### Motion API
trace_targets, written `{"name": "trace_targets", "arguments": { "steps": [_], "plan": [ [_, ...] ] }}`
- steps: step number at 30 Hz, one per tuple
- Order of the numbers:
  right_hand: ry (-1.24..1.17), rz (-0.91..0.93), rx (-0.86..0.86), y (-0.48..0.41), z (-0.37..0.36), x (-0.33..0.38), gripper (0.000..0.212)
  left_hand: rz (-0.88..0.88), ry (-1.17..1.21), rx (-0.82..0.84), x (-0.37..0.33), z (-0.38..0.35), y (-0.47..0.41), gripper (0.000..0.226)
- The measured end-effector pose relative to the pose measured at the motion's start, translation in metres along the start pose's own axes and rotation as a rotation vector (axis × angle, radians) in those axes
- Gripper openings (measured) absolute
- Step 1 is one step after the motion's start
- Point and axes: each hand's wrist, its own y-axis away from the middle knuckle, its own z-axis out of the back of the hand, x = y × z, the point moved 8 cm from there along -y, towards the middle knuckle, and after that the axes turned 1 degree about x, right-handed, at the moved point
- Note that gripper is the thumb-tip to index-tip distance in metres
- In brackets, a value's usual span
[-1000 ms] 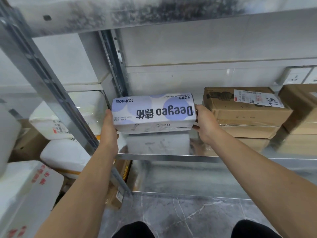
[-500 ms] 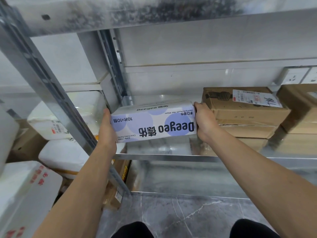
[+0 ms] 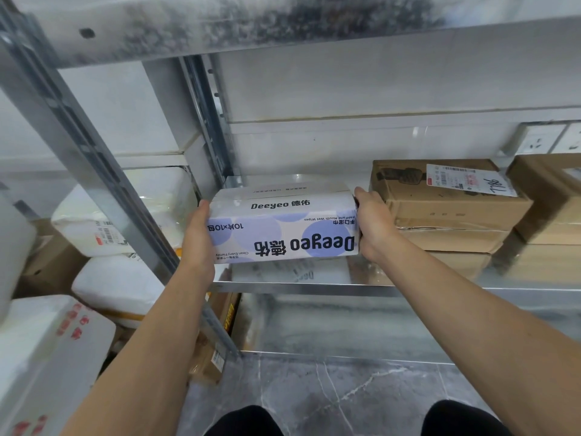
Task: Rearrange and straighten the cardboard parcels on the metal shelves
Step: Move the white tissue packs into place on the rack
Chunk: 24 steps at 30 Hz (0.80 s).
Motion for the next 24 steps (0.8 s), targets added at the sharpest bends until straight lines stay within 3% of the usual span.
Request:
{"name": "trace_targets", "arguments": {
  "steps": [19,24],
  "plan": [
    [0.011,0.041,-0.004,0.0073,0.0013,0.006,0.015,-0.002,-0.007,0.016,-0.0005,0.0003,0.0005,0.055],
    [-0.012,0.021,0.025,0.0075,-0.0001,0.0067,0.014,0.007,0.0,0.052,-0.0034,0.0001,-0.0008,0.046]
  ]
}}
